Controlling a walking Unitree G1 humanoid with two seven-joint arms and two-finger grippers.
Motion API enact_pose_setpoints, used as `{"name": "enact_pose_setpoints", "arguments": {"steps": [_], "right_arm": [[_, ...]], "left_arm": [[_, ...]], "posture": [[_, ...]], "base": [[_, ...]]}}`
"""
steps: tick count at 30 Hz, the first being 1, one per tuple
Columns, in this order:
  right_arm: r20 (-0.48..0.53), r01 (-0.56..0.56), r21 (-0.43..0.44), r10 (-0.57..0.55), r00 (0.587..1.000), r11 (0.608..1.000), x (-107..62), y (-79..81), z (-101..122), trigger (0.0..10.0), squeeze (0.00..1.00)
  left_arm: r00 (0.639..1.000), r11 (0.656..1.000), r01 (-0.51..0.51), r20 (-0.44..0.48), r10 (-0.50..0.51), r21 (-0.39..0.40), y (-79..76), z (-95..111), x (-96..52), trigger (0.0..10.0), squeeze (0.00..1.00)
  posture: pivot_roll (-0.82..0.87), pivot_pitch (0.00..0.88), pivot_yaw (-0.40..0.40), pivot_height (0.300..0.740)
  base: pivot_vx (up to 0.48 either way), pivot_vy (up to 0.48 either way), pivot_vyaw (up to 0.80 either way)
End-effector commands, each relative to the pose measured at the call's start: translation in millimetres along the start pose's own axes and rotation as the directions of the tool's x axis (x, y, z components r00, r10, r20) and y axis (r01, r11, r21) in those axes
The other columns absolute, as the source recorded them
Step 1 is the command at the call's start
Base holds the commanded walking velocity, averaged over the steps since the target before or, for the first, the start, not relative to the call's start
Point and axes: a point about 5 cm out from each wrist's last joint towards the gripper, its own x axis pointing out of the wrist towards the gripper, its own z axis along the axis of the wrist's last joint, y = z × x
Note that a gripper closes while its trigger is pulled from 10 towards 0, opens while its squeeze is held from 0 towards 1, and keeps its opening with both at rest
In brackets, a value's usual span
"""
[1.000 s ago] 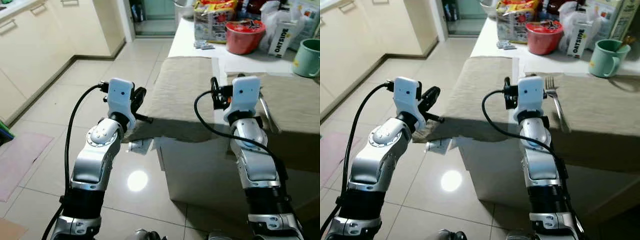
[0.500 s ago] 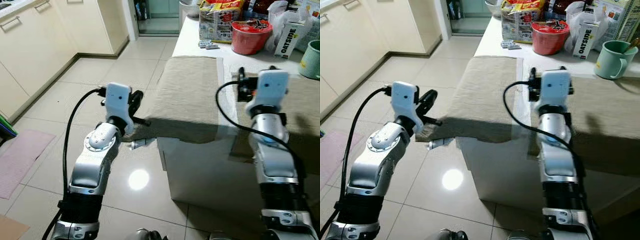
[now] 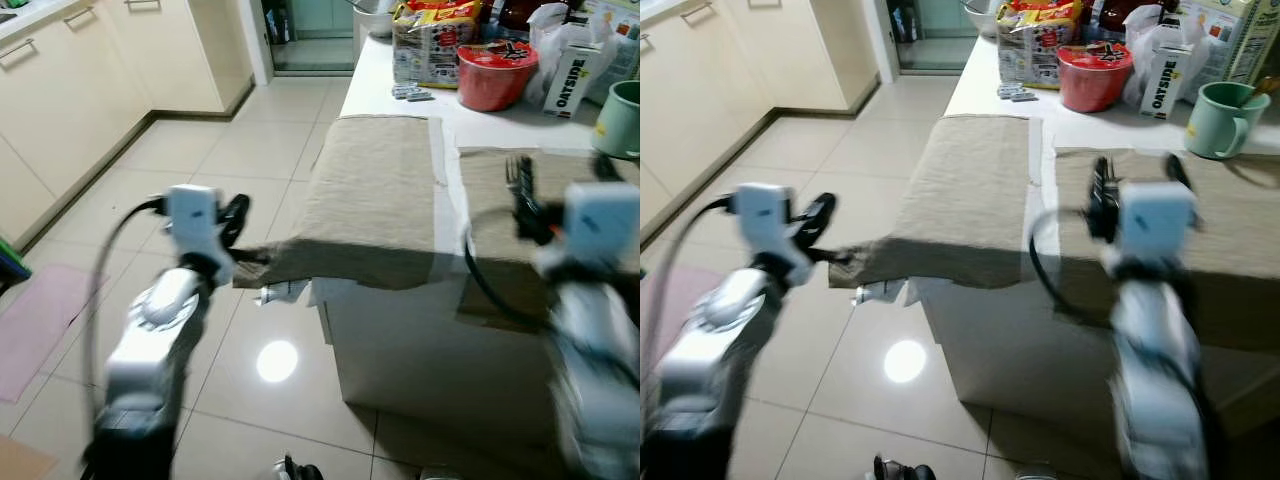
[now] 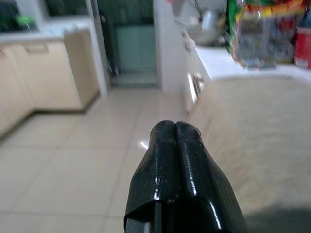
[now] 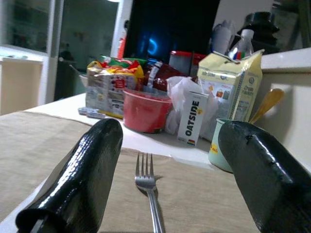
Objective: Setting the table
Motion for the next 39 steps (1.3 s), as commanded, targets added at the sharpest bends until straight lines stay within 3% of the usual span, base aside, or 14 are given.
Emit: {"name": "enact_pose_setpoints", "arguments": {"steps": [1, 4, 7, 38, 39], "right_arm": [[-0.006, -0.030, -0.012, 0.030, 1.000, 0.999, -10.2, 0.5, 3.9, 10.0, 0.00], [-0.079, -0.094, -0.029, 0.092, 0.993, 0.995, -28.9, 5.2, -12.4, 10.0, 0.00], [-0.112, -0.121, -0.026, 0.118, 0.987, 0.992, -35.1, 8.8, -18.9, 10.0, 0.00], [-0.112, -0.121, -0.026, 0.118, 0.987, 0.992, -35.1, 8.8, -18.9, 10.0, 0.00], [-0.132, -0.166, -0.013, 0.163, 0.978, 0.986, -24.2, 20.0, -24.6, 10.0, 0.00]], "left_arm": [[0.999, 0.999, 0.043, -0.007, -0.043, 0.000, -9.1, 4.1, -8.0, 10.0, 0.00], [0.998, 0.998, 0.057, -0.027, -0.057, -0.008, -19.2, -8.8, -16.4, 10.0, 0.00], [0.997, 0.999, 0.052, -0.051, -0.053, -0.017, -22.7, -18.5, -19.8, 10.0, 0.00], [0.997, 0.999, 0.052, -0.051, -0.053, -0.017, -22.7, -18.5, -19.8, 10.0, 0.00], [0.997, 0.998, 0.053, -0.062, -0.055, -0.022, -26.1, -19.0, -12.1, 10.0, 0.00]], "posture": [[-0.26, 0.032, 0.151, 0.740], [-0.26, 0.030, 0.142, 0.740], [-0.26, 0.028, 0.137, 0.740], [-0.26, 0.028, 0.137, 0.740], [-0.23, 0.020, 0.092, 0.740]], "base": [[0.000, 0.000, 0.00], [0.000, 0.000, 0.00], [0.000, 0.000, 0.00], [0.000, 0.000, 0.00], [0.000, 0.000, 0.00]]}}
